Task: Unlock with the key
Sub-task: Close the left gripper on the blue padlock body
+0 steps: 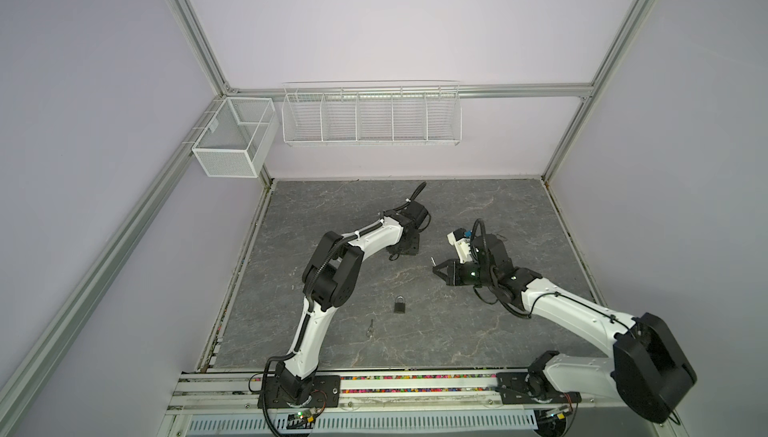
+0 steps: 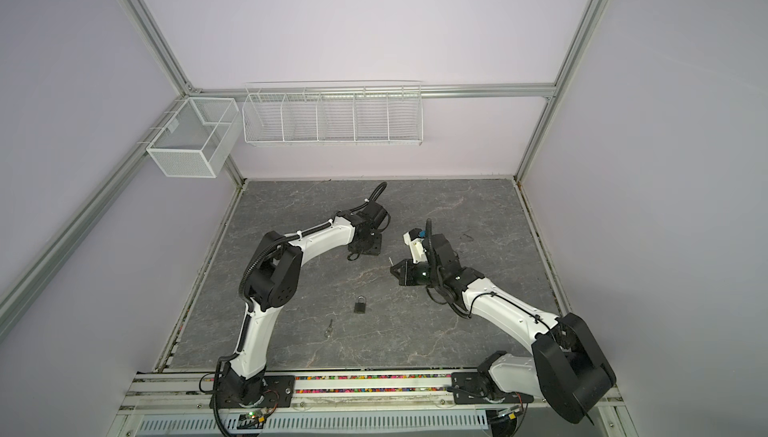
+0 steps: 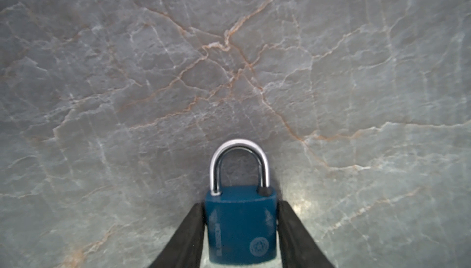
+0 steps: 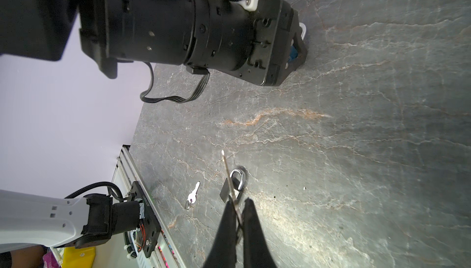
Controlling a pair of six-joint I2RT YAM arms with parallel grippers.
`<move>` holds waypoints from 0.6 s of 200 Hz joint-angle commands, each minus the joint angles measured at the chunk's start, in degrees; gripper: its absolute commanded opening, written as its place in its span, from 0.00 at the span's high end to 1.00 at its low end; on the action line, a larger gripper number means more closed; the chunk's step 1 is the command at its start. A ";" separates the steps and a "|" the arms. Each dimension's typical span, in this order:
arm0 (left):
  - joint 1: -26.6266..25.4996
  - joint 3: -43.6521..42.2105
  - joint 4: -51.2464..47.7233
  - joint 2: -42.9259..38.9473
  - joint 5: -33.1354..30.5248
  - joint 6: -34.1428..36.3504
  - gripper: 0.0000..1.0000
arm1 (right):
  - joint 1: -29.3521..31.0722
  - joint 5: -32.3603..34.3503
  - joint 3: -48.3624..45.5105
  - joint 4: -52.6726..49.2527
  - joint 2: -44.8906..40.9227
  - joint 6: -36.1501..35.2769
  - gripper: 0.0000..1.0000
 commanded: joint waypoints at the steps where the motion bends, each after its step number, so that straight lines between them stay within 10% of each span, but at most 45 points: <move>1: -0.43 -2.12 -0.96 1.17 -0.01 -2.08 0.54 | -0.12 0.65 -1.18 0.26 -0.92 -0.43 0.94; 120: -0.43 -4.07 1.04 -2.10 0.18 -1.81 0.80 | -0.06 0.30 -0.70 -0.34 -1.30 0.76 0.94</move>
